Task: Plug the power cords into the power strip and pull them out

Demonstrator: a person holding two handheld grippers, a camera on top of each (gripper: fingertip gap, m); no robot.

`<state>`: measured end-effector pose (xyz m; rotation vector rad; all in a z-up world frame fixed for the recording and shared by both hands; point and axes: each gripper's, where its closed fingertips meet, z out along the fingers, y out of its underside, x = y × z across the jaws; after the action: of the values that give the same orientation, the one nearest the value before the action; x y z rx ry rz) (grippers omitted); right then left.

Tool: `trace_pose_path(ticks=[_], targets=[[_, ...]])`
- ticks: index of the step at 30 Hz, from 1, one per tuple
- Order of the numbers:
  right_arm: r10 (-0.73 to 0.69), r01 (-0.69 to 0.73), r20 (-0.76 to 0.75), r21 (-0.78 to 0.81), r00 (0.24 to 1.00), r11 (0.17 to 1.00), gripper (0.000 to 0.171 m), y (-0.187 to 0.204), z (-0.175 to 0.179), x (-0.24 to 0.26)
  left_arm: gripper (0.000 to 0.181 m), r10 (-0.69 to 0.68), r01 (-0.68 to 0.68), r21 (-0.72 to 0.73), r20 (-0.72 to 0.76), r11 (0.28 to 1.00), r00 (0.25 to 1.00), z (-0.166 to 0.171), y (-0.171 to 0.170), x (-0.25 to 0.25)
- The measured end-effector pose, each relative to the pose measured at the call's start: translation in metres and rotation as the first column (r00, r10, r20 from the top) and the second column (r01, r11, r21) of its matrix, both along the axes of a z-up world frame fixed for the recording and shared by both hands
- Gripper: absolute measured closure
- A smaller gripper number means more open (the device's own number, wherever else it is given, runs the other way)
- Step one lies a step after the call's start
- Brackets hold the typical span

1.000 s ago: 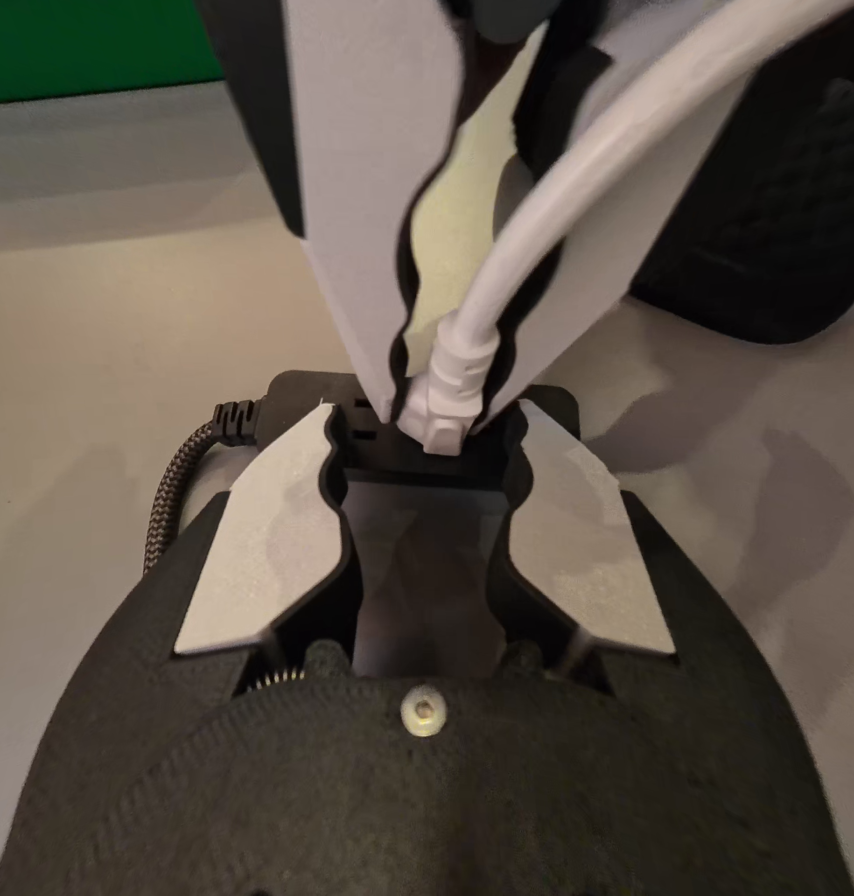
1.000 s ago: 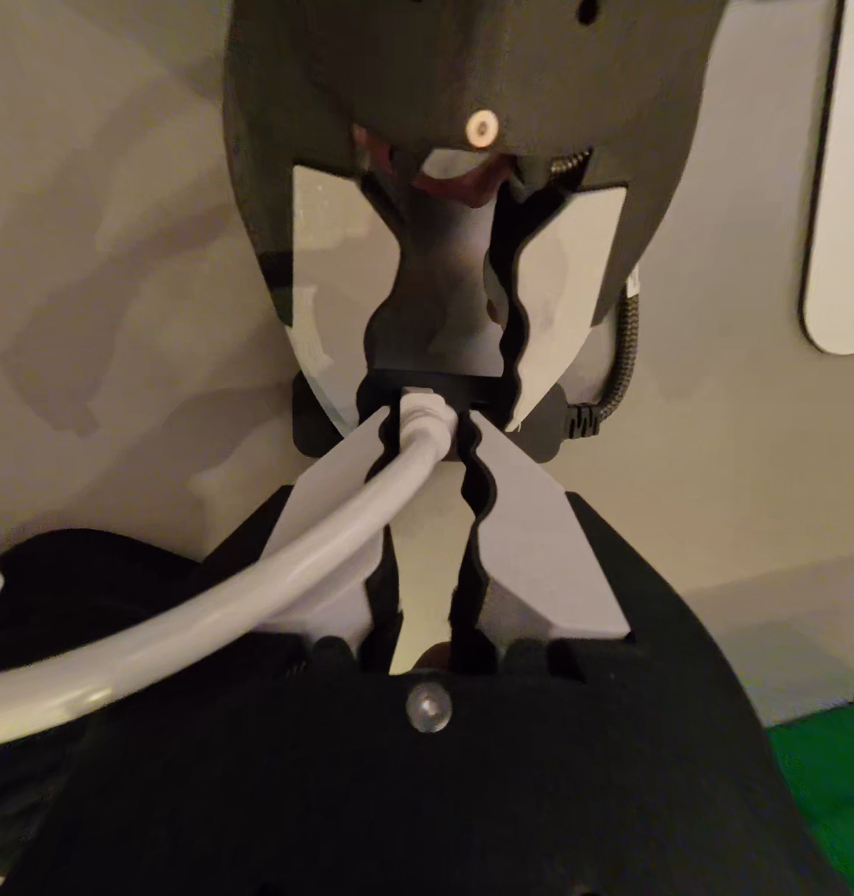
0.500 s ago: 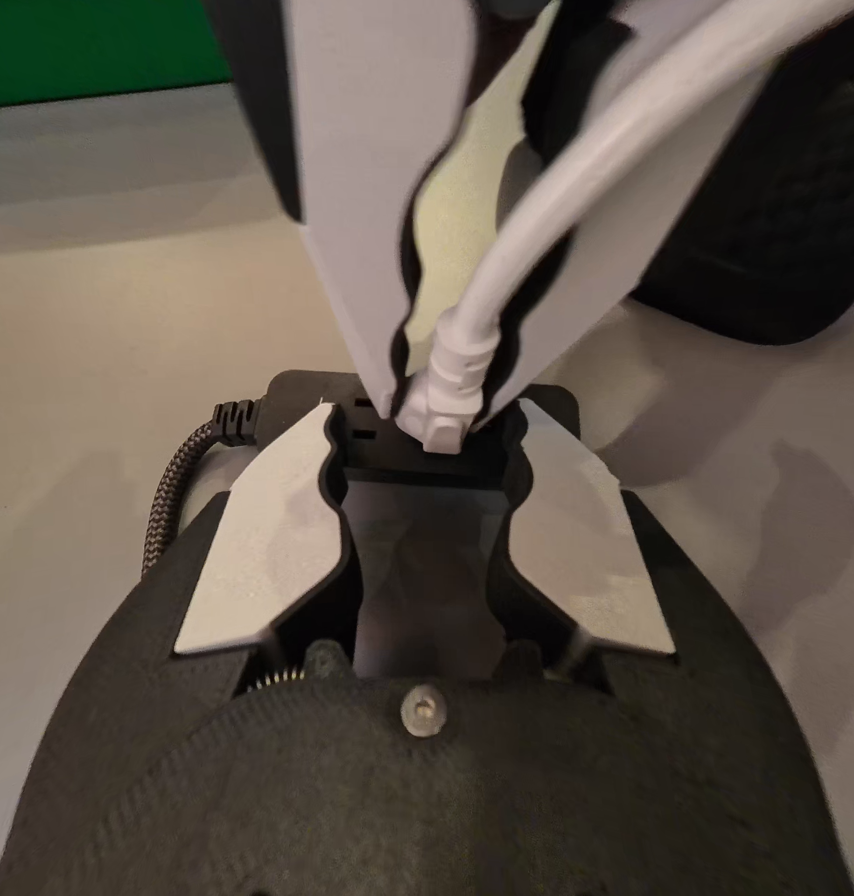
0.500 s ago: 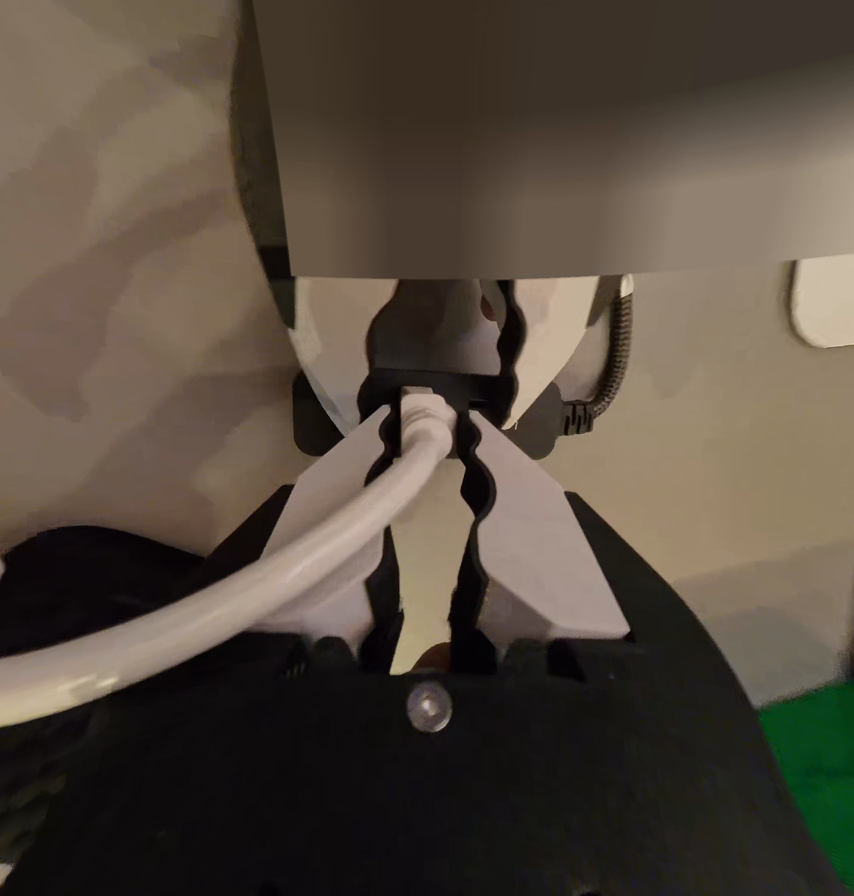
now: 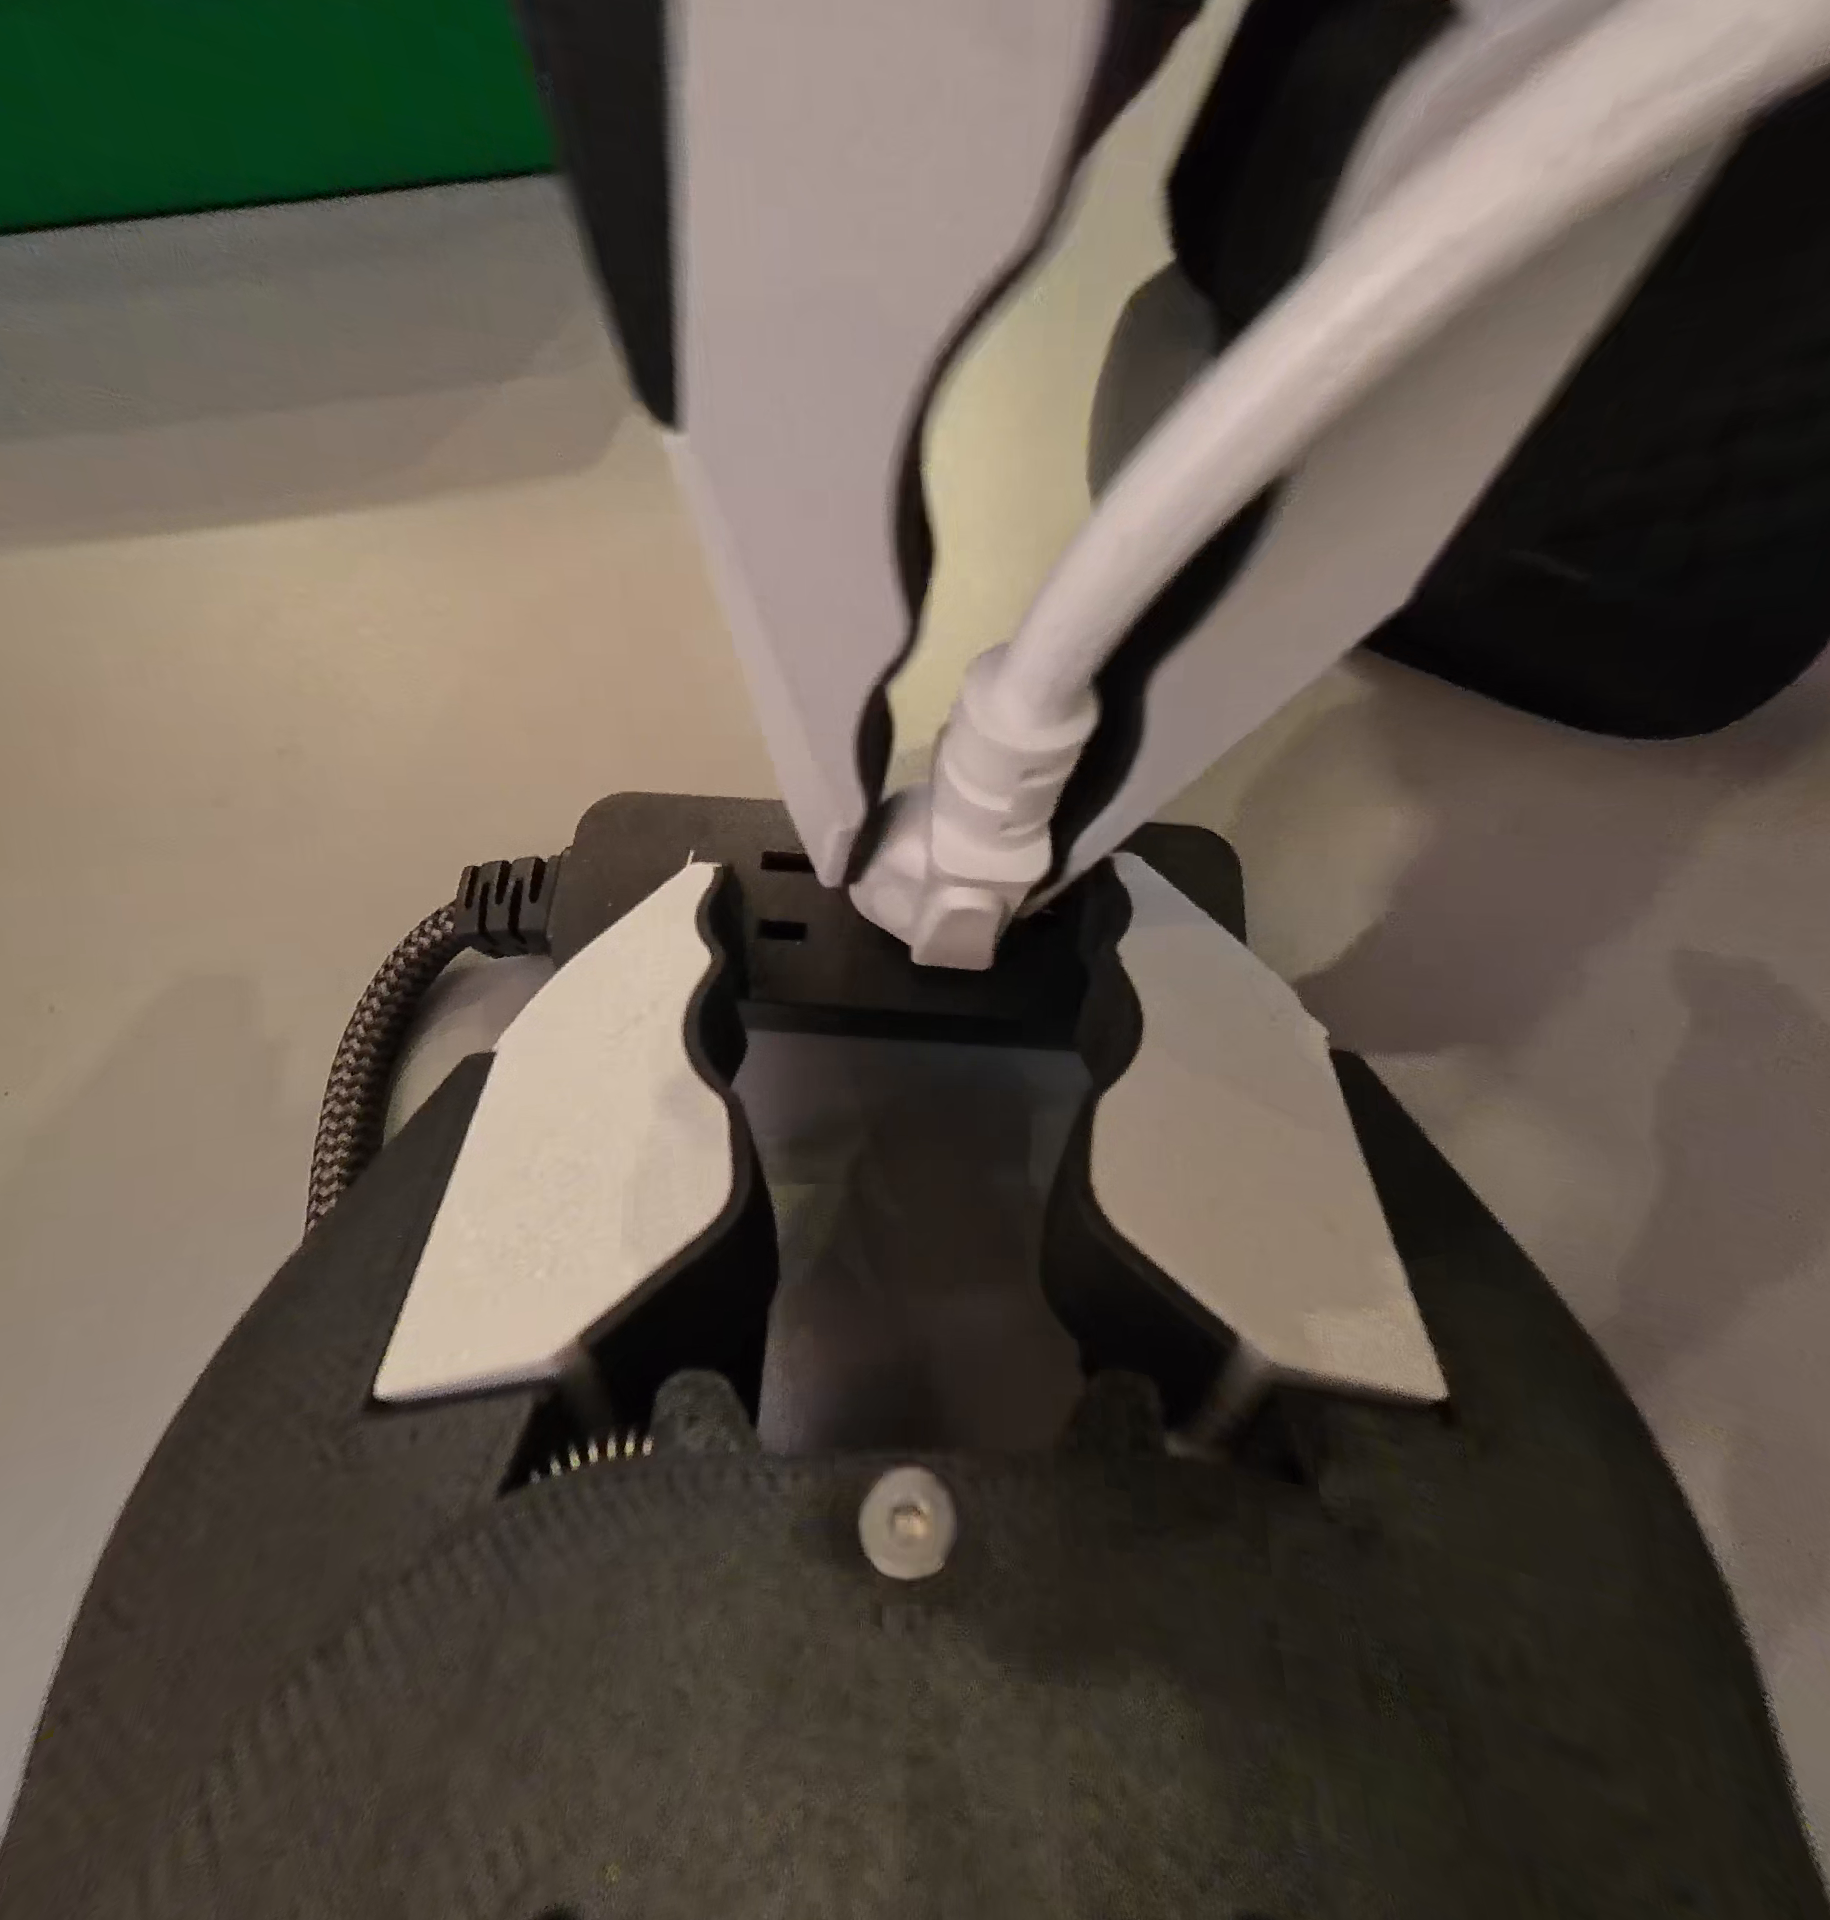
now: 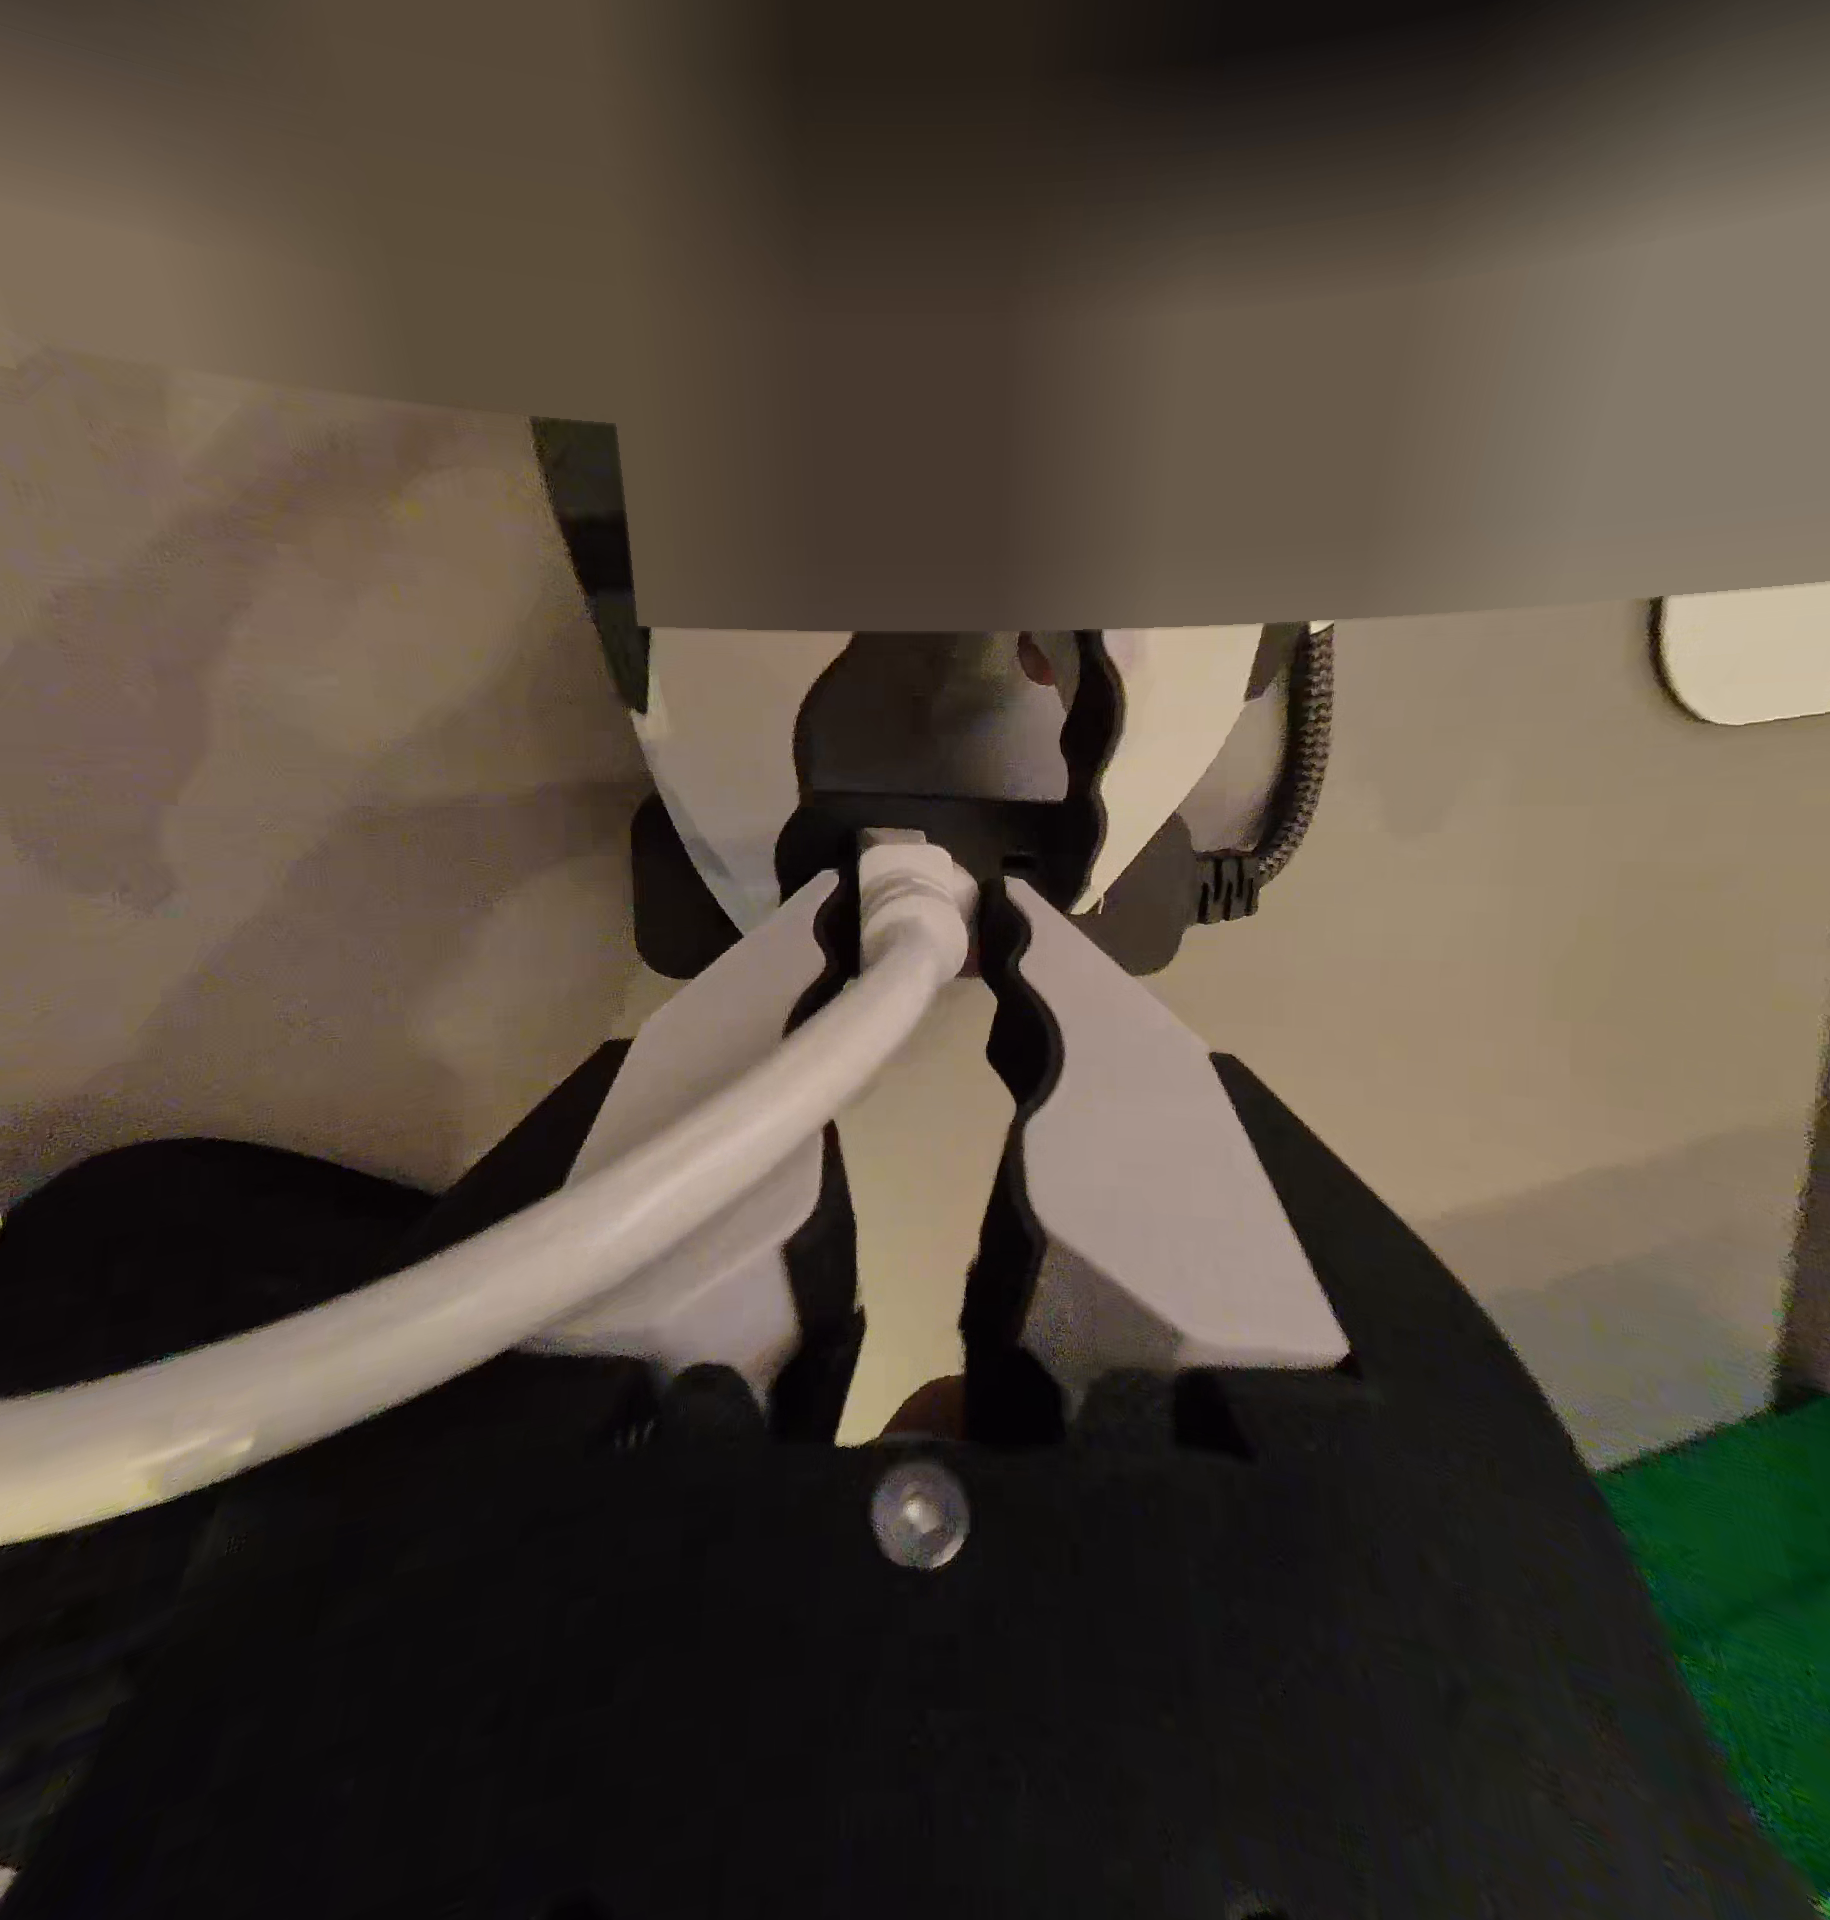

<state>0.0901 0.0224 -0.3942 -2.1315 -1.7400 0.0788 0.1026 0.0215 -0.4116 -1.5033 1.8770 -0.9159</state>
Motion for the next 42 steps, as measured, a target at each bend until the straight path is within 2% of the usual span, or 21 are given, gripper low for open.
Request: trace_pose_path(ticks=[3,4,6,8,11,13,15,23,28,31,36,38,42], targets=[[-0.128,0.076,-0.175,-0.278,0.976,0.958,0.149,0.003,0.002,-0.002,0.117,0.002,-0.002,-0.002,0.000,1.000,1.000,0.000,0.000,0.000],[-0.135,0.070,-0.192,-0.314,0.972,0.947,0.151,0.003,0.002,-0.001,0.117,0.002,-0.002,-0.003,-0.001,1.000,1.000,0.000,0.000,0.000],[-0.094,0.052,-0.154,-0.258,0.984,0.965,0.150,0.003,0.002,-0.002,0.117,0.004,-0.004,-0.001,0.000,1.000,1.000,0.000,0.001,0.000],[-0.019,0.014,-0.058,-0.092,0.998,0.996,0.151,0.001,0.004,-0.002,0.117,0.003,-0.003,0.000,0.000,1.000,1.000,0.000,0.001,0.000],[0.044,-0.035,-0.082,0.112,0.996,0.993,0.151,-0.003,0.038,-0.024,0.117,0.002,-0.002,-0.004,-0.001,1.000,1.000,0.000,0.001,0.000],[0.039,-0.036,-0.030,0.100,0.999,0.994,0.150,-0.002,0.031,-0.015,0.117,0.004,-0.004,-0.004,-0.002,1.000,1.000,0.000,0.001,0.000],[-0.004,0.011,-0.095,0.071,0.995,0.997,0.150,0.003,0.030,-0.006,0.118,0.006,-0.006,0.001,-0.001,1.000,1.000,0.000,0.001,0.000],[-0.084,0.098,-0.170,0.074,0.982,0.992,0.149,0.009,0.051,0.016,0.120,0.048,-0.047,0.023,-0.036,0.999,0.998,0.002,0.001,0.001],[-0.126,0.147,-0.189,0.102,0.974,0.984,0.150,0.015,0.056,0.034,0.112,0.089,-0.081,0.109,-0.070,0.991,0.994,0.005,0.006,-0.001],[-0.145,0.173,-0.197,0.133,0.970,0.976,0.150,0.017,0.063,0.047,0.120,0.086,-0.071,0.150,-0.092,0.986,0.992,0.006,0.003,-0.002],[-0.210,0.255,-0.251,0.163,0.945,0.953,0.149,0.024,0.083,0.079,0.114,0.114,-0.100,0.126,-0.109,0.987,0.987,0.005,0.007,-0.007],[-0.240,0.294,-0.264,0.188,0.934,0.937,0.149,0.031,0.095,0.098,0.124,0.094,-0.084,0.086,-0.114,0.993,0.989,0.004,0.002,-0.008],[-0.315,0.383,-0.270,0.255,0.910,0.888,0.149,0.050,0.129,0.151,0.122,0.097,-0.089,0.070,-0.118,0.994,0.988,0.003,0.003,-0.008]])
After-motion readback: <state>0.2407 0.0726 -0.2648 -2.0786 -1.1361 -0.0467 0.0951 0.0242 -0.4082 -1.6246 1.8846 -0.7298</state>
